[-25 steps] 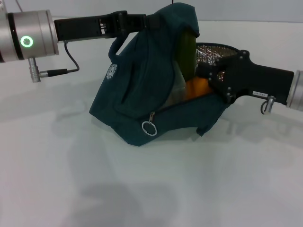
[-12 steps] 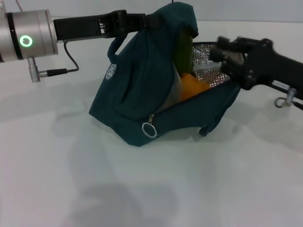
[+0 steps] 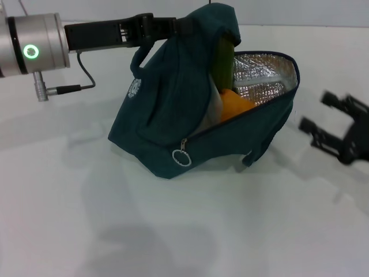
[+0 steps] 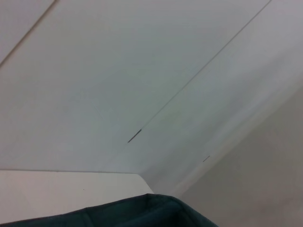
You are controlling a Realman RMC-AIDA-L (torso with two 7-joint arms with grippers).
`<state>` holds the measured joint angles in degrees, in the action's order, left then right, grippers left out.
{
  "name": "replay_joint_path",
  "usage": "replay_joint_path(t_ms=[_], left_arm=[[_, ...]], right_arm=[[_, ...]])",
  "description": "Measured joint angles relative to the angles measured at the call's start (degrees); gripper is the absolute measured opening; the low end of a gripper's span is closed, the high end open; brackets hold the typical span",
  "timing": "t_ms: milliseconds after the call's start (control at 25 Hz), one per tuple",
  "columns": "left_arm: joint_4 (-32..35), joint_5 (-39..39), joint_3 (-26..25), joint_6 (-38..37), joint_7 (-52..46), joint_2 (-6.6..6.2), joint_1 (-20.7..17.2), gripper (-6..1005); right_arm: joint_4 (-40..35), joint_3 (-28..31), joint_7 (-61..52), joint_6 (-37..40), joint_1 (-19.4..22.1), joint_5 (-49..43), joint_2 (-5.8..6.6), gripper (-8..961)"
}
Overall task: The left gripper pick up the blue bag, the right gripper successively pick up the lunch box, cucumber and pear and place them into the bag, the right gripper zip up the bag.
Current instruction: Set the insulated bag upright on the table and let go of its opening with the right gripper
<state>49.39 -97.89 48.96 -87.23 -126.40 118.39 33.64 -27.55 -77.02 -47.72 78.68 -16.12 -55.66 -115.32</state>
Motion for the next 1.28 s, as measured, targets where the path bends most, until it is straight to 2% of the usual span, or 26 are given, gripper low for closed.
replay_joint_path(t_ms=[120,320,520,720,960,1120,1200,1280], left_arm=[[0.00,0.00,-0.01,0.08,0.00,0.00,-0.21,68],[0.00,0.00,-0.01,0.14,-0.15,0.00,-0.24,68],[0.00,0.00,-0.01,0.06,-0.32,0.14,-0.34,68],[0.00,0.00,-0.01,-0.02,-0.37,0.41,-0.58,68],[0.00,0.00,-0.01,-0.79,-0.38,0.55,-1.25,68],[0.00,0.54,-0.01,-1.35,-0.17,0.54,-2.30,68],[0.00,1.21,-0.01,-1.73,-0.04,0.41,-3.07,68],[0.00,1.48,-0.01,-1.92,0.17,0.32,-3.70,68]], right_arm=[[3.70,1.05,1.27,-0.68,0.63,0.01,0.04,621],[5.87,0.99,2.84,-5.34,-1.05,0.07,-0.05,818],[7.09,-0.56,2.87,-11.03,-5.96,-0.21,-0.48,842],[7.47,-4.50,2.59,-18.23,-11.09,-0.22,-0.60,846],[6.30,-7.54,3.07,-27.21,-14.80,1.28,-0.89,845],[4.88,-7.20,8.61,-27.89,-14.27,9.85,-0.89,844],[3.30,-7.19,13.48,-26.40,-12.14,16.85,-0.88,844],[1.62,-7.21,18.28,-21.70,-8.50,23.87,-0.88,843]])
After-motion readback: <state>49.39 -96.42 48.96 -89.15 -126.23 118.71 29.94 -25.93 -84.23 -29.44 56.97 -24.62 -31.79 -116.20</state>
